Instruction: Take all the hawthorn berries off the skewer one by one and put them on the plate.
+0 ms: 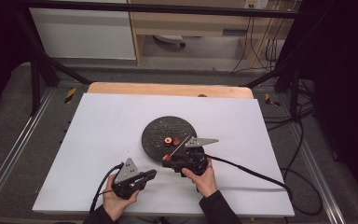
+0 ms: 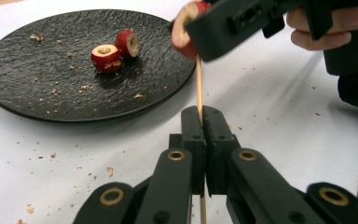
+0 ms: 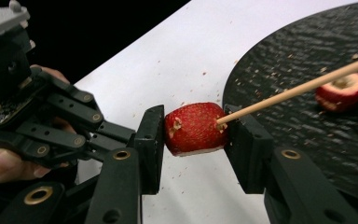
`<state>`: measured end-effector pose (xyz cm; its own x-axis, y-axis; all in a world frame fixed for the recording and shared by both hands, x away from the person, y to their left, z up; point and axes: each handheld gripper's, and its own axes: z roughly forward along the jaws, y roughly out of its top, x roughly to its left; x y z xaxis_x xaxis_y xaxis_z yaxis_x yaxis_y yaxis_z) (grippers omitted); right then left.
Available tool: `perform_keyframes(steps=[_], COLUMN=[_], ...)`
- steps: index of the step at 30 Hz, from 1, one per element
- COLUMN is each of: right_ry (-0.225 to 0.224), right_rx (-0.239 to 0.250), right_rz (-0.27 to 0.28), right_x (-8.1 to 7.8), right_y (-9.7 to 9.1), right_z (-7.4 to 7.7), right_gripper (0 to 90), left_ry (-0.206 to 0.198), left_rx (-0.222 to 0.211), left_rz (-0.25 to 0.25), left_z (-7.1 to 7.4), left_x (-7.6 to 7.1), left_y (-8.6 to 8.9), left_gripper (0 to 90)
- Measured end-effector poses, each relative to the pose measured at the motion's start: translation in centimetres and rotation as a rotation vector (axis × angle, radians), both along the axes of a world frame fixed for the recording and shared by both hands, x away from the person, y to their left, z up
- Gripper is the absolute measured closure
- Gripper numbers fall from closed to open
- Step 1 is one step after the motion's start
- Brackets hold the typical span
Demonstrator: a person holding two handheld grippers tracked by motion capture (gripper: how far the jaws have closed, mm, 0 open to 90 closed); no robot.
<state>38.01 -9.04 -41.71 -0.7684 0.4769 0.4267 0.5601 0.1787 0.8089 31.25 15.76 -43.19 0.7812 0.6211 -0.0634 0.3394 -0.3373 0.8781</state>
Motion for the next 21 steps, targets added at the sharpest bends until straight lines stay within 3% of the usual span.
perform_keyframes(steps=[21], right_ry=[-0.037], right_rx=[0.03], right_rz=[-0.097], right_x=[3.3], right_y=[-3.0], right_z=[4.0], right_gripper=[60.5], left_ry=[-0.024], left_rx=[-0.034], left_rz=[0.021], left_z=[0.6], left_x=[0.0], left_y=[1.1], left_gripper=[88.1])
